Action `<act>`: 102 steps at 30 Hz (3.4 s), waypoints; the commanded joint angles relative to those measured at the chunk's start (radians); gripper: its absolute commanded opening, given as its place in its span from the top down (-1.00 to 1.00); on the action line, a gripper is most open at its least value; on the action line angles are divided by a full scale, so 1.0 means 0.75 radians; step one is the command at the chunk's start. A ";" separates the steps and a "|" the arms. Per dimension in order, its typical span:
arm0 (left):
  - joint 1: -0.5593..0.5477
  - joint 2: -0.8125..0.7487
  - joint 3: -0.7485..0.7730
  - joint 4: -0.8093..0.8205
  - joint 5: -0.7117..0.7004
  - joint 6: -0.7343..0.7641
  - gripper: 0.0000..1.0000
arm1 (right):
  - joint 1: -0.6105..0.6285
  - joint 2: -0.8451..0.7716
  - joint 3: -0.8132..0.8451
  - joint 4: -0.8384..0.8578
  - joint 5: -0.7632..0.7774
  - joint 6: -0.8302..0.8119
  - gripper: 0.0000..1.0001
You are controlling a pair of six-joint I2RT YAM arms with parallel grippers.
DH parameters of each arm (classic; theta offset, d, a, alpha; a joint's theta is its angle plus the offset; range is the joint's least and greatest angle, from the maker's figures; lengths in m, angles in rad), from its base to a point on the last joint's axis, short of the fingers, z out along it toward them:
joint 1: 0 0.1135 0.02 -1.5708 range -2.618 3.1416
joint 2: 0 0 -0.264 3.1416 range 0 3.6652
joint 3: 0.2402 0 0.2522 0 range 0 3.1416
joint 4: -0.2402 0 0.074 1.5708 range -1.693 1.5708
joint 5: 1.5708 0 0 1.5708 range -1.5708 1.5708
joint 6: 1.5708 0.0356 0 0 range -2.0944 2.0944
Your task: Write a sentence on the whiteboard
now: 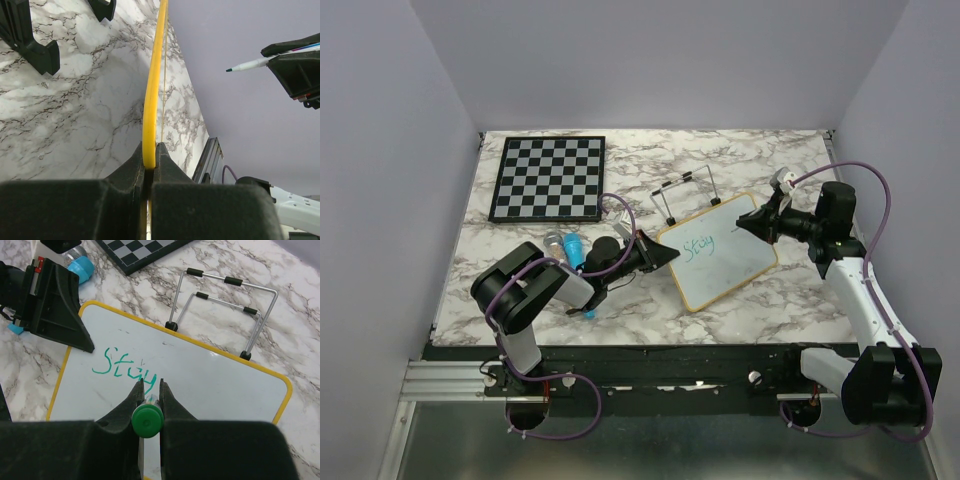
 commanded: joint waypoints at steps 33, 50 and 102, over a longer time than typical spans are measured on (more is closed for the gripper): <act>-0.009 -0.020 -0.019 0.005 0.046 -0.031 1.00 | -0.016 -0.014 -0.016 -0.028 -0.031 -0.041 0.99; -0.013 -0.020 0.004 0.001 0.067 -0.078 1.00 | -0.016 0.120 0.051 -0.050 -0.006 -0.370 0.99; -0.014 0.004 0.041 0.007 0.083 -0.103 1.00 | 0.168 0.323 -0.016 -0.003 0.081 -0.554 0.99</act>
